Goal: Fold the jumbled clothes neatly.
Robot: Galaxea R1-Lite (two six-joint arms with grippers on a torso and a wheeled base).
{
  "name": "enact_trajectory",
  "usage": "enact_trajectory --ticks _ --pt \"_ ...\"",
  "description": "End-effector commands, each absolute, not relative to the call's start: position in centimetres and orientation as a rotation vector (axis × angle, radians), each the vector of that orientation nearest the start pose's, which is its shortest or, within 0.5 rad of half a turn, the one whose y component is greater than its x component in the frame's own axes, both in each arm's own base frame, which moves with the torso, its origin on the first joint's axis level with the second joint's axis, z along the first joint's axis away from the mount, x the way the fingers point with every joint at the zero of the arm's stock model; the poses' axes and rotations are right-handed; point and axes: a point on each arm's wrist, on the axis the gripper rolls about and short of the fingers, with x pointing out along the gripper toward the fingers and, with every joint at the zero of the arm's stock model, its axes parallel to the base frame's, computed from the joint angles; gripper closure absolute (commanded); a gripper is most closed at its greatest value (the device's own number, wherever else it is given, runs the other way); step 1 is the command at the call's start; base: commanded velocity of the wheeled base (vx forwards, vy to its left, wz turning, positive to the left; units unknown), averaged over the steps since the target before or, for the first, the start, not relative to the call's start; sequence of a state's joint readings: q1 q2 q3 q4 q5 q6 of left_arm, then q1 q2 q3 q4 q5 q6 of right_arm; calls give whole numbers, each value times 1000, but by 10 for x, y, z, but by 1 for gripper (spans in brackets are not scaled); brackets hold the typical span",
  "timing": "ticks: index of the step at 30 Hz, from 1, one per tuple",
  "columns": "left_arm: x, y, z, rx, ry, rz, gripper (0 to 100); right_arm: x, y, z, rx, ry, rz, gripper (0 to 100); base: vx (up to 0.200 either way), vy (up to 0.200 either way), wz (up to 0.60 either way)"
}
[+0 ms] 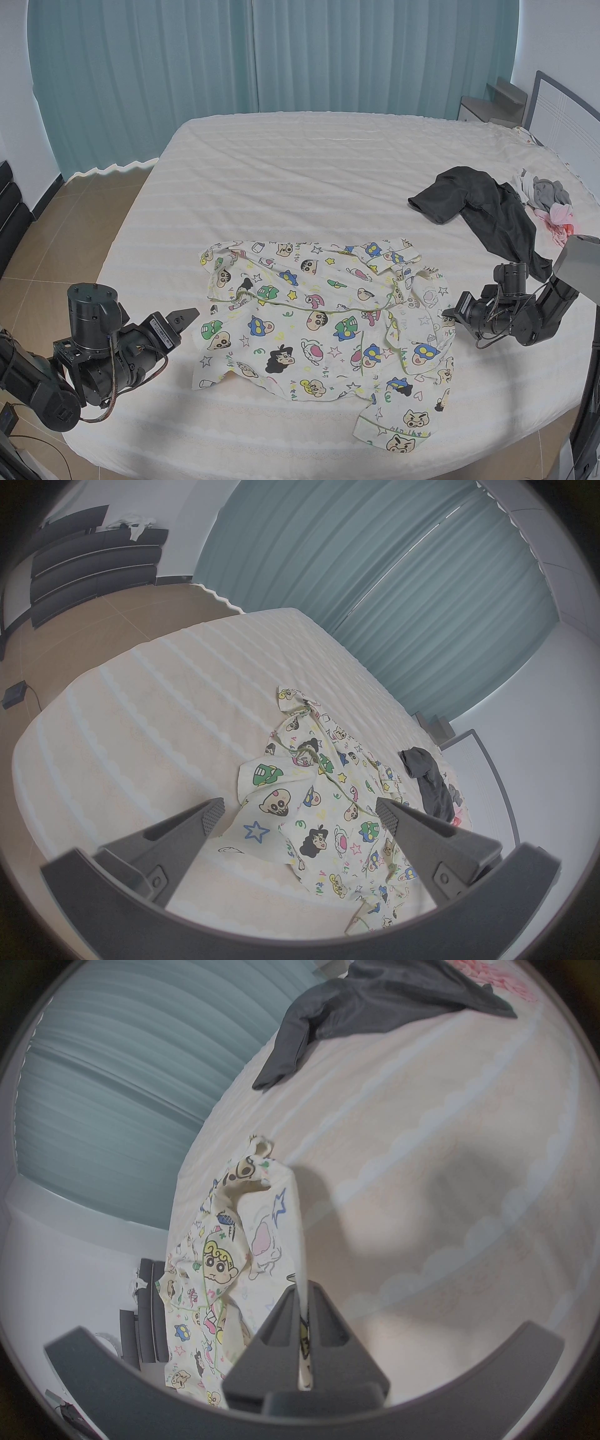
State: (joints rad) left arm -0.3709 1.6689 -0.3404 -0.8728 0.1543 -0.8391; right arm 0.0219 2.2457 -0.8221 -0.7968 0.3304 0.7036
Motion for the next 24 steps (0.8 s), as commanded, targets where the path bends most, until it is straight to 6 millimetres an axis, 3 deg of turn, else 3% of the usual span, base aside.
enact_trajectory --ticks 1,11,20,21,24 --pt "223 -84 97 -696 519 -7 0 367 -14 26 771 659 53 100 0 0 0" --pt "219 -88 90 -675 556 -19 0 371 -43 20 692 630 21 100 0 0 0" --pt "221 -92 81 -656 594 -17 0 372 -52 18 692 617 9 100 0 0 0" --pt "221 -93 80 -655 596 -16 0 372 -53 18 692 617 7 0 0 0 0" --pt "222 -95 75 -646 618 -13 0 370 -58 18 704 614 11 0 0 0 0"
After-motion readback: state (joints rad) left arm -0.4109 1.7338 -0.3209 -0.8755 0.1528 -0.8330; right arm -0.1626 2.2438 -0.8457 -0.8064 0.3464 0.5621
